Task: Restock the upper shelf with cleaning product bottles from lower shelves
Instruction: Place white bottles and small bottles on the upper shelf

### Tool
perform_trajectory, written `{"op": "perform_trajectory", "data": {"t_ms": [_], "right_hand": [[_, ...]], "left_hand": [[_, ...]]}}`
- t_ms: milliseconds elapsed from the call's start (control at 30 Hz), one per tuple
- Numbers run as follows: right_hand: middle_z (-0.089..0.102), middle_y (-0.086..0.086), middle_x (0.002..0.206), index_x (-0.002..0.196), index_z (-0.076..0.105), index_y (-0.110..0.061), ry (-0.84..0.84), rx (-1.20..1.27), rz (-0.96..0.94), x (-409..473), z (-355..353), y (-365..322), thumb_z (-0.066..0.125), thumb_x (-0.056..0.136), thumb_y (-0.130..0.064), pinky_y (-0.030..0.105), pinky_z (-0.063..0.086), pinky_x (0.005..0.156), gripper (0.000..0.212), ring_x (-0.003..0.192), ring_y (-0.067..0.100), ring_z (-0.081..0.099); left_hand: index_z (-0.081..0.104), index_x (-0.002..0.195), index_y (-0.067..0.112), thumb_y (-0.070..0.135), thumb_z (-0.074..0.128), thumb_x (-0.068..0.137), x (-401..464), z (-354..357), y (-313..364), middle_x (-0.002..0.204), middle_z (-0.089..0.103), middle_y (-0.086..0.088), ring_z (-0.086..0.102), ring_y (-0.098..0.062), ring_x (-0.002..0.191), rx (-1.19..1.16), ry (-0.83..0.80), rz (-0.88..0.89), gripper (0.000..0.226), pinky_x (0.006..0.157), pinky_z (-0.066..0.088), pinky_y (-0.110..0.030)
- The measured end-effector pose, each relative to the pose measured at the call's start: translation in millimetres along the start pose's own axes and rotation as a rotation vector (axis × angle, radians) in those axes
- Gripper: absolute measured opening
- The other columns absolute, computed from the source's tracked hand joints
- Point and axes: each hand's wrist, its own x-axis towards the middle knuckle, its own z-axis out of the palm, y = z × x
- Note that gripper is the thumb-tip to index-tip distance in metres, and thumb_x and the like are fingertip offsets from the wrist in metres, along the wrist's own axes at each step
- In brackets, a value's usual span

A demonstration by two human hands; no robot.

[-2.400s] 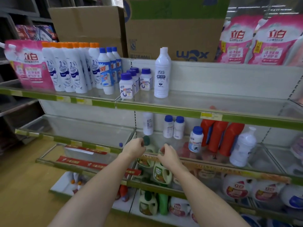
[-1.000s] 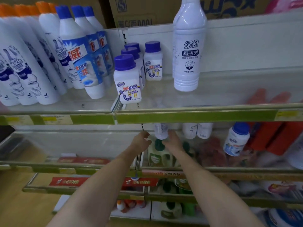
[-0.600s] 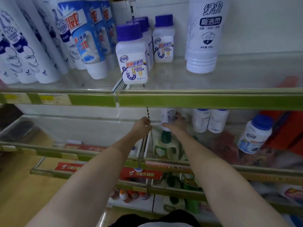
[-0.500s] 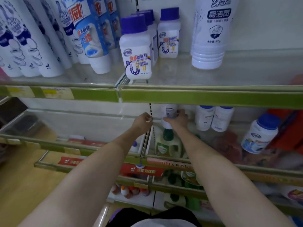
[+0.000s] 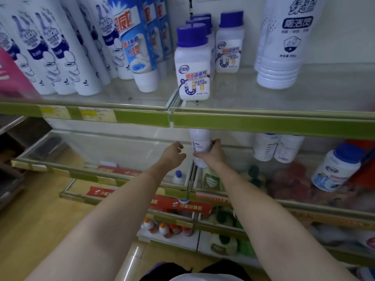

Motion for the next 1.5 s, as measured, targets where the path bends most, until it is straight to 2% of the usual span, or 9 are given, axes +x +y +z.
{"op": "perform_trajectory", "data": {"t_ms": [233, 433, 667, 867, 1033, 1133, 1233, 1367, 1500], "right_hand": [[0.063, 0.002, 0.130, 0.133, 0.048, -0.021, 0.012, -0.152, -0.025, -44.4, 14.7, -10.9, 0.092, 0.063, -0.038, 0.039, 0.054, 0.091, 0.085, 0.113, 0.025, 0.062], [0.063, -0.003, 0.123, 0.127, 0.052, -0.024, 0.045, -0.186, 0.034, -94.1, 24.8, -17.5, 0.094, 0.060, -0.039, 0.033, 0.049, 0.082, 0.081, 0.108, 0.021, 0.061], [0.066, -0.001, 0.123, 0.119, 0.056, -0.023, 0.175, 0.083, 0.174, -152.8, 25.5, -22.2, 0.097, 0.048, -0.035, 0.048, 0.056, 0.095, 0.084, 0.110, 0.024, 0.065], [0.065, 0.005, 0.117, 0.121, 0.050, -0.016, 0.236, 0.219, 0.313, -227.8, 17.1, 5.6, 0.095, 0.057, -0.020, 0.045, 0.056, 0.089, 0.078, 0.100, 0.024, 0.065], [0.061, 0.005, 0.113, 0.122, 0.034, -0.019, 0.165, 0.108, 0.379, -277.5, -6.7, 32.4, 0.090, 0.066, -0.020, 0.043, 0.055, 0.080, 0.079, 0.096, 0.025, 0.065], [0.061, 0.001, 0.104, 0.117, 0.040, -0.020, 0.104, 0.054, 0.336, -291.5, -25.5, 42.3, 0.086, 0.073, -0.016, 0.037, 0.052, 0.076, 0.064, 0.090, 0.017, 0.062], [0.061, -0.004, 0.093, 0.095, 0.046, -0.028, 0.088, -0.049, 0.256, -303.4, -41.6, 50.1, 0.083, 0.078, -0.018, 0.032, 0.052, 0.074, 0.042, 0.082, 0.009, 0.059], [0.064, 0.000, 0.105, 0.124, 0.039, -0.021, 0.117, -0.137, 0.268, -312.5, -56.3, 73.1, 0.085, 0.067, -0.044, 0.036, 0.059, 0.072, 0.077, 0.089, 0.016, 0.065], [0.063, 0.001, 0.107, 0.128, 0.034, -0.017, 0.054, -0.147, 0.280, -321.0, -74.0, 96.7, 0.090, 0.061, -0.043, 0.040, 0.060, 0.078, 0.091, 0.092, 0.019, 0.065]], "left_hand": [[0.054, 0.128, 0.008, 0.017, 0.064, 0.094, -18.2, -19.3, -28.2, 0.125, 0.061, -0.014, 0.059, -0.029, 0.106, 0.002, -0.067, 0.007, 0.037, 0.083, 0.041, -0.027], [0.054, 0.129, 0.008, 0.016, 0.061, 0.094, -42.9, -31.6, -42.3, 0.110, 0.061, -0.011, 0.055, -0.024, 0.089, -0.041, -0.157, 0.061, 0.036, 0.078, 0.044, -0.029], [0.058, 0.119, 0.008, 0.012, 0.064, 0.091, -74.3, -40.2, -51.8, 0.099, 0.067, -0.013, 0.058, -0.025, 0.077, -0.164, -0.211, 0.060, 0.029, 0.078, 0.052, -0.037], [0.061, 0.107, 0.013, 0.022, 0.062, 0.094, -104.6, -22.7, -38.0, 0.106, 0.069, -0.017, 0.065, -0.035, 0.100, -0.265, -0.288, 0.103, 0.016, 0.090, 0.055, -0.041], [0.055, 0.126, 0.017, 0.057, 0.051, 0.096, -165.8, -7.2, -1.7, 0.118, 0.065, -0.004, 0.063, -0.021, 0.105, -0.488, -0.567, 0.158, 0.049, 0.101, 0.048, -0.043], [0.041, 0.142, 0.015, 0.061, 0.061, 0.089, -193.4, 13.4, 22.4, 0.129, 0.057, -0.004, 0.059, -0.022, 0.110, -0.483, -0.676, 0.129, 0.073, 0.096, 0.048, -0.038], [0.033, 0.146, 0.015, 0.055, 0.076, 0.079, -214.7, 38.9, 46.7, 0.134, 0.053, -0.004, 0.057, -0.022, 0.109, -0.595, -0.643, 0.057, 0.089, 0.088, 0.046, -0.035], [0.037, 0.148, 0.014, 0.058, 0.083, 0.069, -232.9, 74.9, 72.0, 0.140, 0.053, -0.011, 0.057, -0.029, 0.115, -0.751, -0.554, -0.136, 0.101, 0.098, 0.048, -0.045], [0.045, 0.140, 0.011, 0.050, 0.088, 0.064, -247.5, 104.9, 80.4, 0.122, 0.062, -0.015, 0.064, -0.035, 0.103, -0.788, -0.425, -0.301, 0.096, 0.096, 0.051, -0.054]]}}
